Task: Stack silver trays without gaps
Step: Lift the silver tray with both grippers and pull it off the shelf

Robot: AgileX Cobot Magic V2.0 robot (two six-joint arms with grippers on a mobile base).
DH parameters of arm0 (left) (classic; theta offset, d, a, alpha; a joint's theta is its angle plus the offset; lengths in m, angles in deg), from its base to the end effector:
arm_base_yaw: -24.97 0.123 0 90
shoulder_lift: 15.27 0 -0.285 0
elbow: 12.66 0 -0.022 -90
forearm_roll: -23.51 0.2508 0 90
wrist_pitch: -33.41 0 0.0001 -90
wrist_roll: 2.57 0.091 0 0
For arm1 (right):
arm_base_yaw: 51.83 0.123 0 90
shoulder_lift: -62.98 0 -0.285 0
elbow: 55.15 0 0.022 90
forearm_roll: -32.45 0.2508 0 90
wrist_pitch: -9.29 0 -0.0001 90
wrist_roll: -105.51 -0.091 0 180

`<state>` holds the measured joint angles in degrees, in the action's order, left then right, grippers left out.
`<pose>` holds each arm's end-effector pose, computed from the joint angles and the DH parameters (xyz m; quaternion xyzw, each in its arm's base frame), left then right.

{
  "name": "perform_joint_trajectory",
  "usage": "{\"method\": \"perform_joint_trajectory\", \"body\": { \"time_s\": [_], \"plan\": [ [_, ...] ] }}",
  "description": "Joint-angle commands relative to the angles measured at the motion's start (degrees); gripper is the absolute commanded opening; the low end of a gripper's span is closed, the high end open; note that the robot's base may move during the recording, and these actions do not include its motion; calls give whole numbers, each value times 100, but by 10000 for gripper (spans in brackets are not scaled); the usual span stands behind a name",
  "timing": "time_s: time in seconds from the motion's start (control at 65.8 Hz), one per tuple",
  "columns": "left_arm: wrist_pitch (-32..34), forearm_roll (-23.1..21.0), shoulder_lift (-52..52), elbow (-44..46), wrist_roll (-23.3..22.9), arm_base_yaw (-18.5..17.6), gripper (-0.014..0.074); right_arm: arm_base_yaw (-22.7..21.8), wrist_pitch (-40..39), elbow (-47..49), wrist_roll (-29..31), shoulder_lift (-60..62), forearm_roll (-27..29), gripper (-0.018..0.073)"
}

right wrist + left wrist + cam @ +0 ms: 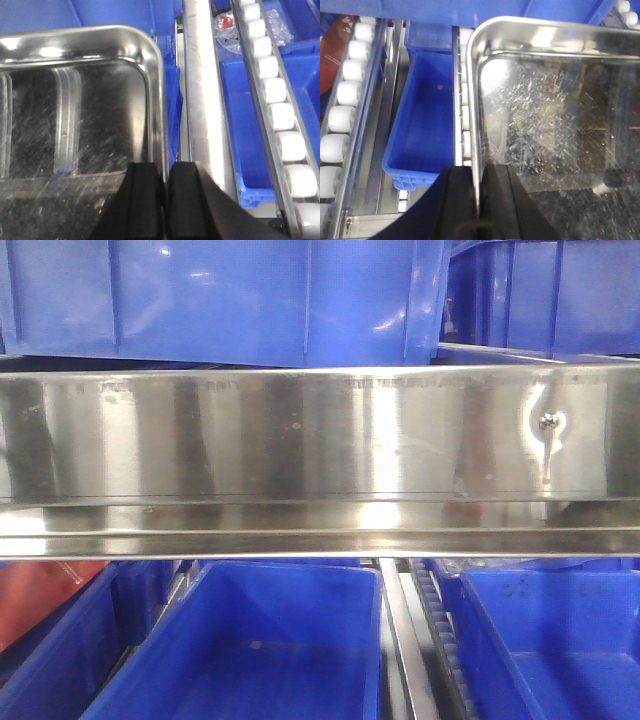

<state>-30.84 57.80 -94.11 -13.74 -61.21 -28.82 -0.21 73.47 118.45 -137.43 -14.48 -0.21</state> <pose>0.1782 -0.1652 0.4084 0.0017 0.9101 -0.0819 0.4062 0.1786 0.1543 0.3855 0.0432 0.9228 0.0725 0.3759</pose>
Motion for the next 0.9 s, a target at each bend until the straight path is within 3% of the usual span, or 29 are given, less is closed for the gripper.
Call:
{"method": "perform_joint_trajectory", "body": {
  "time_s": [0.0, 0.213, 0.38, 0.881],
  "plan": [
    [226, -16, 48, 5, -42, -81, -6, 56, -214, -15, 4, 38, -158, -22],
    [215, -51, 48, 5, -42, -81, -6, 54, -313, -15, 4, 38, -158, -22],
    [215, -79, 48, 5, 212, -81, -6, 54, -378, -15, 4, 38, -169, -22],
    [215, -117, 48, 5, 212, -81, -6, 54, -431, -15, 4, 38, -221, -22]
  ]
}}
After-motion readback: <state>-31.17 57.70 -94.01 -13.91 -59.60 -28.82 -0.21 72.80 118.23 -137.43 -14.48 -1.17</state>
